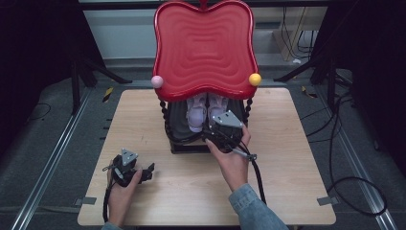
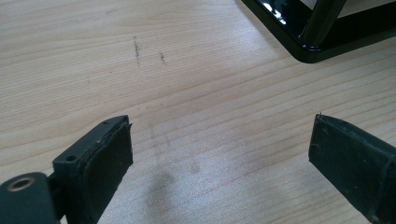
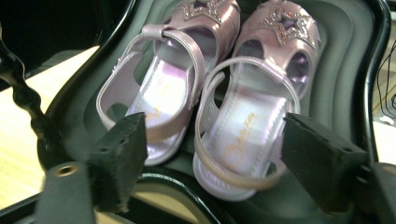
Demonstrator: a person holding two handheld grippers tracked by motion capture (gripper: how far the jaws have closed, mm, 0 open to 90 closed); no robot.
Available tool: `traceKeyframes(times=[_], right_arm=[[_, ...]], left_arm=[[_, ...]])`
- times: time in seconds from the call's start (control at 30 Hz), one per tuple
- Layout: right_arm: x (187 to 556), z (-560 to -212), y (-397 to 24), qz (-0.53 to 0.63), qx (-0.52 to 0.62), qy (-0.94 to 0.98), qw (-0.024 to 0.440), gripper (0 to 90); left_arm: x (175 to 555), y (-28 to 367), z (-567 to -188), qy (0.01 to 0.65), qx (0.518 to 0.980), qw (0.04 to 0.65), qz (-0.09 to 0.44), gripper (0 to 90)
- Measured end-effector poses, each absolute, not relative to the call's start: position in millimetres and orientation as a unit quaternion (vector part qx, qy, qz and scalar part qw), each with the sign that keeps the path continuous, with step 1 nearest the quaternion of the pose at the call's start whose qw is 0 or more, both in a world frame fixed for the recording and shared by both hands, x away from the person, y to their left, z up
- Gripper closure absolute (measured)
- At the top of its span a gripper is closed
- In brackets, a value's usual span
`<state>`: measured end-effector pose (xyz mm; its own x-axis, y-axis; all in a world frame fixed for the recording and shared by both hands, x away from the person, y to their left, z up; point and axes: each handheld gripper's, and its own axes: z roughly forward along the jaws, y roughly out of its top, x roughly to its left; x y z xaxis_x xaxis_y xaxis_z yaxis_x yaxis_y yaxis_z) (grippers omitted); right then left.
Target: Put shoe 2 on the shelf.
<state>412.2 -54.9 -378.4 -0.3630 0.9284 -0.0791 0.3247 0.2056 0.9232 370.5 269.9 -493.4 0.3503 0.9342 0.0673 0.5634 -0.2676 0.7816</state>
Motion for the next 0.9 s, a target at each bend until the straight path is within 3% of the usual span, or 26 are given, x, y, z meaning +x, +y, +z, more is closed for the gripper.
traceKeyframes(times=[0.27,0.9], right_arm=[[393.4,-378.5,-69.5,0.442,0.439,0.709,0.331,9.9],[364.7,-425.0,-121.5,0.409,0.432,0.744,0.304,6.1]], left_arm=[[370.1,269.9,-493.0,0.501,0.747,0.340,0.275,5.4],[371.9,268.4,-497.2,0.500,0.755,0.329,0.268,4.7]])
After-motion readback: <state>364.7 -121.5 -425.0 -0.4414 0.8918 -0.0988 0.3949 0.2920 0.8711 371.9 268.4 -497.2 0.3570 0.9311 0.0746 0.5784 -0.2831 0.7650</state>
